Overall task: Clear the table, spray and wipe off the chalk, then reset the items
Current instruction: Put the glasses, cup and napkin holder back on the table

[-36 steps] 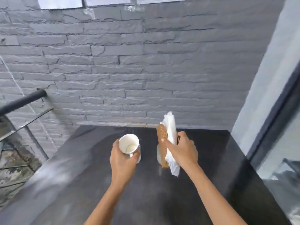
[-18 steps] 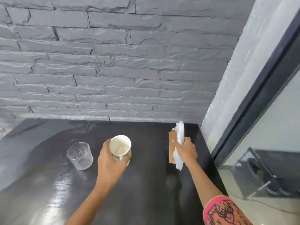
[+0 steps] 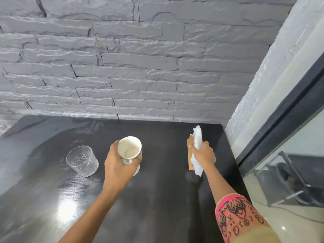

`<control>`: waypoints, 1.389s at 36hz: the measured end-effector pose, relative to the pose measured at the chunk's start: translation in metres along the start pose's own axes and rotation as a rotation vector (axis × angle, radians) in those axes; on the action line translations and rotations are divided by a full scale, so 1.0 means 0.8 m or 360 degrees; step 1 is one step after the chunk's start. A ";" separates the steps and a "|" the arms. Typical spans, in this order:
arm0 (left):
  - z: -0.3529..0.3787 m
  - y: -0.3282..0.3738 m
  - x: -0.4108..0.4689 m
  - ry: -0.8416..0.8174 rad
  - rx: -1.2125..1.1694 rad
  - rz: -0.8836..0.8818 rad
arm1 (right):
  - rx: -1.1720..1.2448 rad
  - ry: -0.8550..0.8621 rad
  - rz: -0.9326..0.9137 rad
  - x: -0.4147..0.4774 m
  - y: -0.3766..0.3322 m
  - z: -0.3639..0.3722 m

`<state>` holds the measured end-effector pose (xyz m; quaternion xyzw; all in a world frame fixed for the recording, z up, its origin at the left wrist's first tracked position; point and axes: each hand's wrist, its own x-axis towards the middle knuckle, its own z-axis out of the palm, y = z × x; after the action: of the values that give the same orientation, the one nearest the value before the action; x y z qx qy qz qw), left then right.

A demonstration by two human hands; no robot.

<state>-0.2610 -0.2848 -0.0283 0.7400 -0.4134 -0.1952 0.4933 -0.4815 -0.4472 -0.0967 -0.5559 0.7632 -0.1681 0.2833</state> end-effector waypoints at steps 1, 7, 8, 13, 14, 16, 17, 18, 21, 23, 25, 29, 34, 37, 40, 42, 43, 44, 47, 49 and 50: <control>0.000 -0.002 0.000 -0.0002 0.0007 -0.0001 | -0.0002 -0.0005 0.0017 0.001 -0.001 0.001; -0.013 -0.013 0.000 0.0018 0.0035 0.0007 | -0.0025 0.0140 -0.0097 -0.013 -0.012 0.001; -0.017 -0.015 -0.001 0.0021 0.0025 0.0002 | -0.0038 0.0227 -0.0199 -0.018 -0.018 0.002; -0.037 -0.029 -0.008 0.0023 -0.0024 -0.0011 | 0.0151 0.0352 -0.0654 -0.082 -0.053 0.023; -0.043 -0.034 -0.010 0.0021 -0.0029 -0.0023 | 0.0273 0.0314 -0.0690 -0.103 -0.061 0.031; -0.054 -0.043 -0.017 0.0027 -0.0017 -0.0042 | 0.0501 0.0213 -0.0790 -0.149 -0.074 0.049; -0.056 -0.047 -0.020 0.0030 -0.0015 -0.0051 | 0.0593 0.0146 -0.0849 -0.168 -0.077 0.057; -0.065 -0.053 -0.024 0.0028 -0.0019 -0.0063 | 0.0670 0.0061 -0.0903 -0.191 -0.082 0.068; -0.087 -0.070 -0.034 0.0024 -0.0039 -0.0110 | 0.0805 -0.0219 -0.0950 -0.250 -0.093 0.103; -0.099 -0.082 -0.037 0.0007 -0.0041 -0.0138 | 0.0851 -0.0390 -0.0869 -0.280 -0.097 0.126; -0.111 -0.098 -0.038 -0.0041 -0.0059 -0.0176 | 0.0910 -0.0486 -0.0768 -0.304 -0.100 0.150; -0.123 -0.129 -0.034 -0.0134 -0.0076 -0.0225 | 0.0979 -0.0560 -0.0677 -0.329 -0.106 0.183; -0.133 -0.169 -0.024 -0.0346 -0.0054 -0.0255 | 0.0884 -0.0489 -0.0612 -0.346 -0.114 0.211; -0.133 -0.187 -0.022 -0.0477 -0.0094 -0.0277 | 0.0803 -0.0420 -0.0570 -0.348 -0.116 0.222; -0.131 -0.202 -0.020 -0.0597 -0.0119 -0.0348 | 0.0792 -0.0404 -0.0506 -0.349 -0.117 0.231; -0.129 -0.210 -0.018 -0.0632 -0.0134 -0.0396 | 0.0811 -0.0400 -0.0458 -0.351 -0.119 0.237; -0.129 -0.213 -0.017 -0.0642 -0.0137 -0.0405 | 0.0815 -0.0398 -0.0434 -0.351 -0.120 0.240; -0.129 -0.215 -0.017 -0.0648 -0.0135 -0.0405 | 0.0823 -0.0397 -0.0416 -0.352 -0.120 0.241; -0.130 -0.224 -0.013 -0.0700 -0.0113 -0.0411 | 0.0861 -0.0381 -0.0330 -0.354 -0.122 0.251; -0.131 -0.227 -0.010 -0.0732 -0.0079 -0.0409 | 0.0877 -0.0356 -0.0282 -0.356 -0.123 0.256; -0.131 -0.228 -0.009 -0.0745 -0.0067 -0.0407 | 0.0883 -0.0342 -0.0266 -0.356 -0.124 0.258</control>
<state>-0.1160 -0.1883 -0.1460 0.7106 -0.4152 -0.4303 0.3708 -0.2160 -0.1986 -0.1315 -0.5327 0.6054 -0.3332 0.4885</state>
